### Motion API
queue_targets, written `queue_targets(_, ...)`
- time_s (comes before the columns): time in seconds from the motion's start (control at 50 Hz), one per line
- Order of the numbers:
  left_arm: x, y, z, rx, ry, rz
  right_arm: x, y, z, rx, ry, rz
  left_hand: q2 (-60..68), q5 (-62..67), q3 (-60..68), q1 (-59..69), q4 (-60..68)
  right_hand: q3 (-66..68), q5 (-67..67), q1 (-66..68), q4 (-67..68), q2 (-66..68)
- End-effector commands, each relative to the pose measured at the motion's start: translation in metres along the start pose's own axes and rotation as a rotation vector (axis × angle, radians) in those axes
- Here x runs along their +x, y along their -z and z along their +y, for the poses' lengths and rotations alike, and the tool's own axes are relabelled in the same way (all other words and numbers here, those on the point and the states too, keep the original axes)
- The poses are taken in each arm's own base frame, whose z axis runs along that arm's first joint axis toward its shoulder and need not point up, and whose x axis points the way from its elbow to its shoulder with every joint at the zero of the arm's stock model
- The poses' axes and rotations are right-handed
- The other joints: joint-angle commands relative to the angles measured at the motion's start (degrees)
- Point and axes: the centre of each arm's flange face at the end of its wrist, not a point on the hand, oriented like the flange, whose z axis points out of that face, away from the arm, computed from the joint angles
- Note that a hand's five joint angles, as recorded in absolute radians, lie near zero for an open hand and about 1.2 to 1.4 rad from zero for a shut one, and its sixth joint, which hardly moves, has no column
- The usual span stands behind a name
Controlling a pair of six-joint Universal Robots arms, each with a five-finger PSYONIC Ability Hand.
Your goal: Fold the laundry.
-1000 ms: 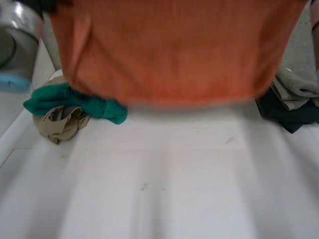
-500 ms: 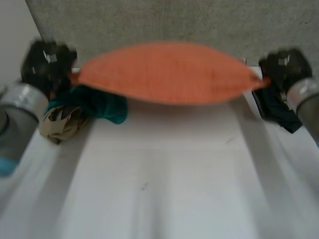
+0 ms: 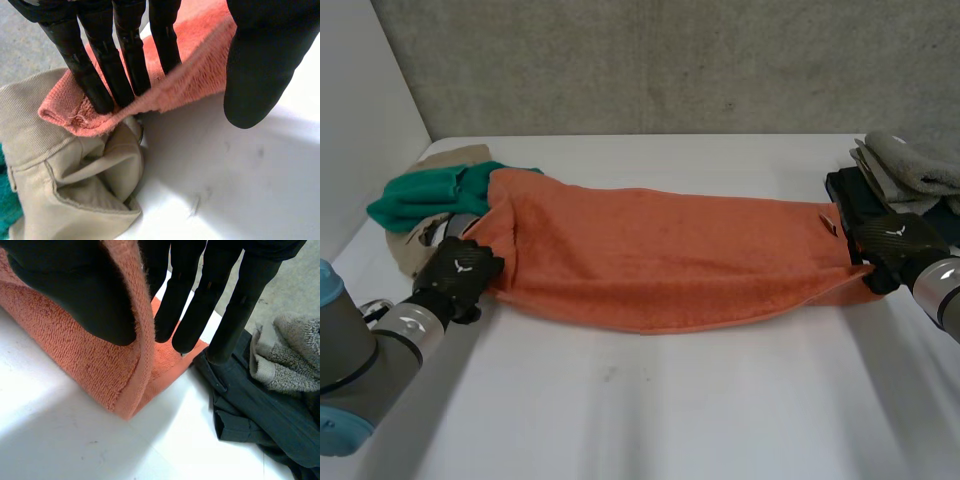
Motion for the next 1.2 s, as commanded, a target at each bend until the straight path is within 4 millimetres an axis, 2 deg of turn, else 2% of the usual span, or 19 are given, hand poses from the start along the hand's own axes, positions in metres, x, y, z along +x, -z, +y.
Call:
queue_targets(0.02, -0.008, -0.002, 0.009, -0.016, 0.011, -0.033, 0.001, 0.0, 0.0, 0.003, 0.001, 0.004, 4.5, 4.9, 4.2, 3.9, 4.7, 11.7, 11.5, 15.9, 11.3, 12.3)
queue_targets(0.26, -0.026, -0.009, 0.014, 0.034, -0.022, -0.127, 0.0, 0.0, 0.001, -0.002, 0.0, 0.001, 14.1, 14.5, 13.8, 13.5, 14.3, 11.7, 11.5, 15.9, 11.3, 12.3)
queue_targets(0.3, -0.026, -0.01, 0.014, 0.032, -0.023, -0.127, 0.0, 0.0, 0.001, -0.002, 0.0, 0.001, 18.8, 19.2, 18.5, 18.2, 19.0, 11.7, 11.5, 15.9, 11.3, 12.3)
queue_targets(0.36, -0.027, -0.01, 0.014, 0.03, -0.022, -0.129, -0.001, 0.0, 0.001, -0.003, -0.001, 0.0, 37.9, 38.3, 37.6, 37.3, 38.1, 11.7, 11.5, 15.9, 11.3, 12.3)
queue_targets(0.44, -0.028, -0.005, 0.011, 0.017, -0.023, -0.129, -0.002, 0.001, 0.003, -0.009, 0.009, -0.009, 40.0, 40.4, 39.7, 39.4, 40.2, 11.7, 11.5, 15.9, 11.3, 12.3)
queue_targets(0.56, -0.03, 0.032, -0.015, -0.003, 0.003, -0.111, -0.002, 0.014, -0.005, -0.034, 0.08, -0.022, 40.0, 40.4, 39.7, 39.4, 40.2, 11.7, 11.5, 15.9, 11.3, 12.3)
queue_targets(0.6, -0.026, 0.051, -0.024, -0.038, 0.022, -0.08, 0.0, 0.033, -0.015, -0.062, 0.161, -0.036, 40.0, 40.4, 39.7, 39.4, 40.2, 11.7, 11.5, 15.9, 11.3, 12.3)
queue_targets(0.64, -0.022, 0.066, -0.03, -0.07, 0.037, -0.048, 0.001, 0.045, -0.016, -0.103, 0.205, -0.052, 40.0, 40.4, 39.7, 39.4, 40.2, 11.7, 11.5, 15.9, 11.3, 12.3)
queue_targets(0.66, -0.02, 0.074, -0.033, -0.089, 0.046, -0.03, 0.006, 0.059, -0.015, -0.158, 0.247, -0.064, 40.0, 40.4, 39.7, 39.4, 40.2, 11.7, 11.5, 15.9, 11.3, 12.3)
queue_targets(0.68, -0.015, 0.09, -0.038, -0.136, 0.07, 0.011, 0.007, 0.065, -0.013, -0.19, 0.267, -0.074, 40.0, 40.4, 39.7, 39.4, 40.2, 11.7, 11.5, 15.9, 11.3, 12.3)
queue_targets(0.72, -0.01, 0.107, -0.042, -0.191, 0.101, 0.057, 0.011, 0.079, -0.012, -0.244, 0.305, -0.092, 40.0, 40.4, 39.7, 39.4, 40.2, 11.7, 11.5, 15.9, 11.3, 12.3)
queue_targets(0.74, -0.007, 0.116, -0.044, -0.223, 0.117, 0.078, 0.015, 0.093, -0.013, -0.283, 0.338, -0.104, 40.0, 40.4, 39.7, 39.4, 40.2, 11.7, 11.5, 15.9, 11.3, 12.3)
queue_targets(0.76, -0.002, 0.132, -0.047, -0.28, 0.144, 0.119, 0.017, 0.1, -0.014, -0.299, 0.353, -0.107, 40.0, 40.4, 39.7, 39.4, 40.2, 11.7, 11.5, 15.9, 11.3, 12.3)
queue_targets(0.84, 0.011, 0.161, -0.053, -0.361, 0.188, 0.208, 0.023, 0.118, -0.012, -0.361, 0.383, -0.133, 40.0, 40.4, 39.7, 39.4, 40.2, 11.7, 11.5, 15.9, 11.3, 12.3)
queue_targets(0.88, 0.011, 0.161, -0.053, -0.348, 0.181, 0.199, 0.026, 0.118, -0.009, -0.368, 0.385, -0.136, 40.0, 40.4, 39.7, 39.4, 40.2, 11.7, 11.5, 15.9, 11.3, 12.3)
queue_targets(0.96, 0.004, 0.147, -0.054, -0.275, 0.144, 0.133, 0.029, 0.112, -0.007, -0.336, 0.372, -0.119, 40.0, 40.4, 39.7, 39.4, 40.2, 11.7, 11.5, 15.9, 11.3, 12.3)
queue_targets(1.08, -0.014, 0.104, -0.051, -0.168, 0.09, 0.057, 0.035, 0.071, 0.015, -0.321, 0.271, -0.111, 40.0, 40.4, 39.7, 39.4, 40.2, 11.7, 11.5, 15.9, 11.3, 12.3)
queue_targets(1.18, -0.014, 0.063, -0.064, -0.035, 0.021, 0.047, 0.024, 0.037, 0.001, -0.202, 0.23, -0.092, 40.0, 40.4, 39.7, 39.4, 40.2, 11.7, 11.5, 15.9, 11.3, 12.3)
queue_targets(1.2, -0.013, 0.048, -0.067, -0.003, 0.005, 0.044, 0.025, 0.031, -0.001, -0.18, 0.225, -0.077, 40.0, 40.4, 39.7, 39.4, 40.2, 11.7, 11.5, 15.9, 11.3, 12.3)
